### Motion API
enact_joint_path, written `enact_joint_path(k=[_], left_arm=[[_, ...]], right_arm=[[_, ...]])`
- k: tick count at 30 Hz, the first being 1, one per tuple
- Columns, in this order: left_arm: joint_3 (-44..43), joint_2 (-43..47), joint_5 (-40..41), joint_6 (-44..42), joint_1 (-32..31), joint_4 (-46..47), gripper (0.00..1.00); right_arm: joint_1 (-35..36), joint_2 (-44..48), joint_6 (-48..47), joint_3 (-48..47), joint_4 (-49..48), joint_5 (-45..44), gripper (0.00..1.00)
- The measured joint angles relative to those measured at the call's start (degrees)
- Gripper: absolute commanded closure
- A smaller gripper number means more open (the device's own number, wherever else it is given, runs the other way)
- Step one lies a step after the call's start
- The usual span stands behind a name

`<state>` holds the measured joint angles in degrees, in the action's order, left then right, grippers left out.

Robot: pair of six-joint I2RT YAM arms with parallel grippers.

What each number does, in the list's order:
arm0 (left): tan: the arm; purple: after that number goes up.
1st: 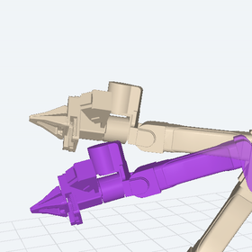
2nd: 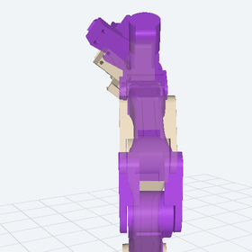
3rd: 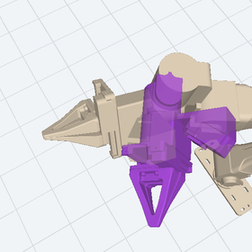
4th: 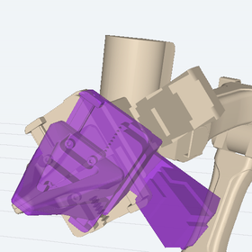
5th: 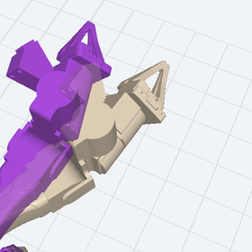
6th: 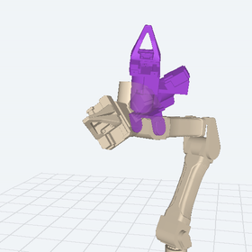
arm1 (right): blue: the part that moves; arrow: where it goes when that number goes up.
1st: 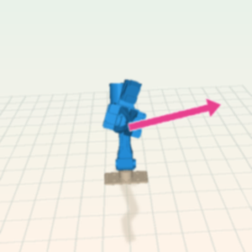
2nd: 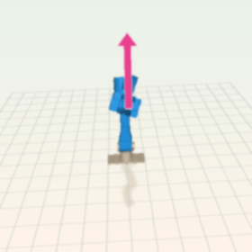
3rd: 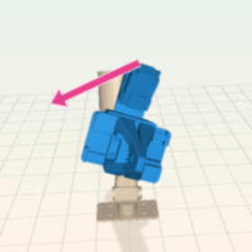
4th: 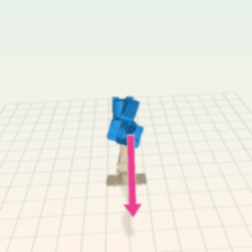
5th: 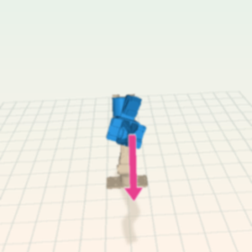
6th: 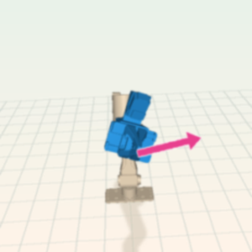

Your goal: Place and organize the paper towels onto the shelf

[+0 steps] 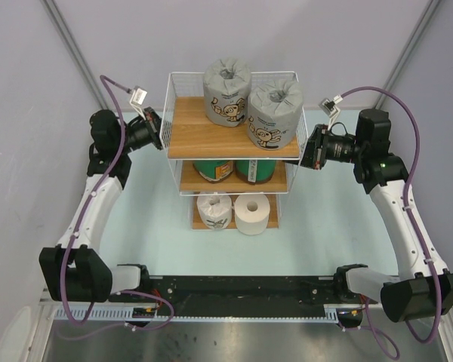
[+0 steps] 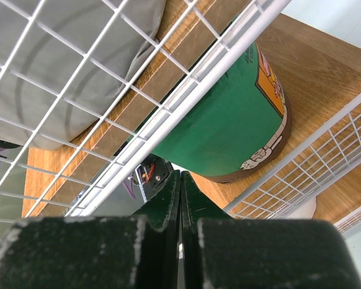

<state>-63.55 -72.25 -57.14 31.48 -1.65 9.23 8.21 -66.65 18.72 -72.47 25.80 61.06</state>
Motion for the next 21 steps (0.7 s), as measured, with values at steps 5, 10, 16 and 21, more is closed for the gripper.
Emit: enact_joint_path(k=[5, 10, 16, 21], left_arm=[[-1.05, -0.2, 0.48, -0.07, -0.33, -0.13, 1.0], [-1.29, -0.2, 1.53, -0.07, -1.36, -0.15, 0.99], [-1.31, -0.31, 2.56, -0.46, -2.97, -0.24, 1.0], [-1.31, -0.61, 3.21, -0.52, -3.45, -0.61, 1.0]], right_arm=[[0.39, -0.26, -0.24, 0.0, -0.02, 0.11, 1.0], [1.22, -1.11, -0.13, 0.0, -0.55, 0.11, 1.0], [2.56, -1.68, 0.76, 0.0, -1.53, 0.07, 1.0], [3.28, -2.4, 2.16, 0.0, -3.37, -0.13, 1.0]])
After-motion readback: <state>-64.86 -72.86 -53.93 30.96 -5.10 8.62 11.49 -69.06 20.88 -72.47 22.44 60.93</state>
